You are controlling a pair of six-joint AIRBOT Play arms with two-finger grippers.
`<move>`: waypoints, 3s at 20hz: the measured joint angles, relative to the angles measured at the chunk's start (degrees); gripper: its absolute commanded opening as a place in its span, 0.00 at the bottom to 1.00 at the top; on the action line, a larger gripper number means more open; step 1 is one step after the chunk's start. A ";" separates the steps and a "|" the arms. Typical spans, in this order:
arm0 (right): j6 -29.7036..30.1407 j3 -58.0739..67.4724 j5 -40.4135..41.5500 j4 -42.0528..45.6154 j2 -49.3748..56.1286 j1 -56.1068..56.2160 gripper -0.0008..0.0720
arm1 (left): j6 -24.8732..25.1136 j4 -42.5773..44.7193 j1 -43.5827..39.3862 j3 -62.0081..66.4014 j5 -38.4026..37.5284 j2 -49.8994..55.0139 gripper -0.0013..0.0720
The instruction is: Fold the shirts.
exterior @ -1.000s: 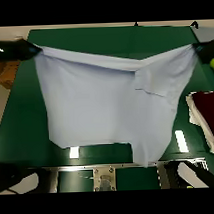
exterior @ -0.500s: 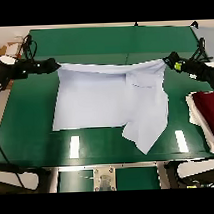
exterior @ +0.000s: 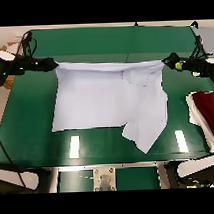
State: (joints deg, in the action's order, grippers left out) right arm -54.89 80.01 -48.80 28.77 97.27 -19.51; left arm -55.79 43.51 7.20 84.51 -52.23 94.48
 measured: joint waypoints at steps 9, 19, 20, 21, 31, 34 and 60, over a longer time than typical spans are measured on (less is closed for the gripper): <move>-6.97 -5.44 -10.86 21.42 -0.17 -0.37 0.03 | -1.11 12.22 -0.07 -3.61 -12.35 0.13 0.06; -7.98 -8.04 -11.15 23.98 -0.22 -0.35 0.03 | -3.37 12.98 -0.07 -7.19 -10.45 1.60 0.22; -8.09 -8.07 -11.13 24.02 -0.22 -0.37 0.03 | -4.04 13.07 -0.07 -7.26 -10.62 1.68 0.63; -8.35 -8.07 -11.10 24.15 -0.22 -0.37 0.05 | -4.81 13.20 -0.04 -7.30 -10.88 1.73 0.75; -13.94 -3.82 -24.90 24.44 -3.67 -5.60 0.30 | -19.56 22.73 3.17 -8.61 -31.04 -2.56 0.76; -14.95 -11.43 -27.56 25.24 -11.15 -9.27 0.30 | -22.29 25.29 6.78 -16.61 -33.51 -10.60 0.76; -22.88 -63.54 -8.70 22.73 -52.24 -20.72 0.69 | -37.59 -5.05 -12.83 -72.72 28.50 -46.34 0.19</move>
State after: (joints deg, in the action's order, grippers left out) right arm -77.78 16.47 -57.49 51.51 45.04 -40.23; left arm -93.38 38.46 -5.63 11.79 -23.73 48.14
